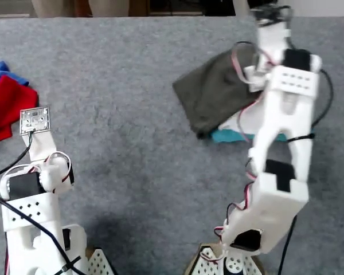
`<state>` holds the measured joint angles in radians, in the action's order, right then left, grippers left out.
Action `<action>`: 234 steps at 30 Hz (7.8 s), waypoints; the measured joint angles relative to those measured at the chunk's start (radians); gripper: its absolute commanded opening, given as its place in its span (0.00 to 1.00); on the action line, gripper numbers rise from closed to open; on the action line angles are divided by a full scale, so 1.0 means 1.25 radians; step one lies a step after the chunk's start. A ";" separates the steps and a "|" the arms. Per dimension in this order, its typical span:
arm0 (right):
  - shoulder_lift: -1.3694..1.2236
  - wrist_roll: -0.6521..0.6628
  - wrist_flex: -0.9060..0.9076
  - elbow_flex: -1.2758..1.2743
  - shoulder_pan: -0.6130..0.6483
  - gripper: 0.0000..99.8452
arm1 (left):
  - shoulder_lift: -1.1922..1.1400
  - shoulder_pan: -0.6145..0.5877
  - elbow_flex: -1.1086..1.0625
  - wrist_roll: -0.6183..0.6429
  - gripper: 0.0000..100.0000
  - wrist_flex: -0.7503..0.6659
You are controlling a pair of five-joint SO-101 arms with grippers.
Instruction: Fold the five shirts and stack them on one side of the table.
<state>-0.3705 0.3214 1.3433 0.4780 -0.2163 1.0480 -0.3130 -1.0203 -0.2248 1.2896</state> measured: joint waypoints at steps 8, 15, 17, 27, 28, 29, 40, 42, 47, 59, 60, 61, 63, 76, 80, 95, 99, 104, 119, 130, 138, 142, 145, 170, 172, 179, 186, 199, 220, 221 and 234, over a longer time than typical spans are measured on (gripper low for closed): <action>-0.054 0.005 0.000 0.117 -0.126 0.00 | 0.000 0.000 0.000 0.000 0.02 0.000; -0.055 0.005 0.072 0.146 -0.137 0.00 | 0.000 0.000 0.000 0.000 0.02 0.000; -0.055 0.005 0.102 0.155 -0.137 0.00 | 0.000 0.000 0.000 0.000 0.02 0.000; -0.055 0.093 0.171 0.156 -0.145 0.18 | 0.000 0.000 0.000 0.000 0.02 0.000; -0.055 0.092 0.171 0.156 -0.150 0.23 | 0.000 0.000 0.000 0.000 0.02 0.000; -0.055 0.085 0.171 0.156 -0.153 0.30 | 0.000 0.000 0.000 0.000 0.02 0.000; -0.055 0.071 0.221 0.167 -0.169 0.34 | -0.047 -0.210 0.172 -0.047 0.17 -0.017; -0.055 0.071 0.244 0.167 -0.169 0.21 | -0.114 -0.300 0.221 -0.077 0.19 -0.059; -0.055 0.072 0.325 0.200 -0.137 0.05 | -0.378 -0.498 0.371 -0.125 0.20 -0.211; -0.055 0.072 0.340 0.247 -0.065 0.00 | -1.185 -0.587 0.927 -0.104 0.19 -0.335; -0.055 0.072 0.340 0.247 -0.065 0.00 | -1.242 -0.587 0.971 -0.107 0.16 -0.324; -0.055 0.072 0.340 0.247 -0.065 0.00 | -1.296 -0.587 1.014 -0.110 0.13 -0.307; -0.055 0.072 0.340 0.247 -0.064 0.00 | -1.378 -0.584 1.104 -0.112 0.04 -0.268; -0.027 0.072 0.340 0.247 -0.064 0.00 | -1.489 -0.546 1.612 -0.112 0.02 0.177; 0.048 0.072 0.340 0.247 -0.064 0.00 | -1.467 -0.502 1.817 -0.102 0.02 0.344; 0.333 0.072 0.340 -0.055 -0.061 0.00 | -0.713 -0.263 1.693 -0.022 0.02 0.368; 0.369 0.076 0.340 -0.072 -0.061 0.00 | -0.395 -0.016 1.468 0.014 0.02 0.368; 0.389 0.142 0.335 -0.072 -0.058 0.00 | -0.082 0.334 1.092 0.099 0.02 0.368; 0.389 0.206 0.327 -0.227 0.217 0.23 | 0.066 0.441 0.536 0.228 0.31 0.368; 0.381 0.206 0.238 -0.344 0.592 0.29 | 0.054 -0.282 0.381 0.215 0.31 0.108; 0.131 0.206 0.171 -0.333 0.860 0.22 | -0.015 -0.649 0.054 0.113 0.31 -0.228; -0.038 0.206 0.163 -0.234 0.919 0.22 | -0.020 -0.678 -0.014 0.079 0.31 -0.250; -0.153 0.206 0.187 -0.124 0.932 0.22 | -0.020 -0.680 -0.044 0.069 0.31 -0.253; -0.189 0.147 0.336 -0.161 0.589 0.00 | -0.039 -0.501 -0.006 0.066 0.31 -0.248; -0.103 0.189 0.336 -0.237 0.554 0.00 | -0.071 -0.462 0.038 0.080 0.31 -0.248; 0.217 0.301 0.335 -0.563 0.514 0.00 | -0.368 -0.372 0.228 0.155 0.31 -0.287; 0.393 0.378 0.286 -0.772 0.381 0.00 | -0.837 -0.366 0.576 0.185 0.28 -0.209; 0.405 0.463 0.264 -0.824 0.238 0.00 | -1.555 -0.357 1.496 0.200 0.08 0.123; 0.405 0.313 0.285 -0.611 0.432 0.25 | -1.761 -0.388 2.111 0.199 0.26 0.367; 0.403 0.279 0.286 -0.571 0.458 0.30 | -1.742 -0.384 2.111 0.199 0.26 0.367; -0.020 0.140 0.293 -0.161 0.819 0.20 | -1.267 -0.396 1.532 0.120 0.26 0.367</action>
<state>-0.3951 0.4964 1.7100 0.2770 0.8071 -0.5355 -0.8086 0.8945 -0.0744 1.7484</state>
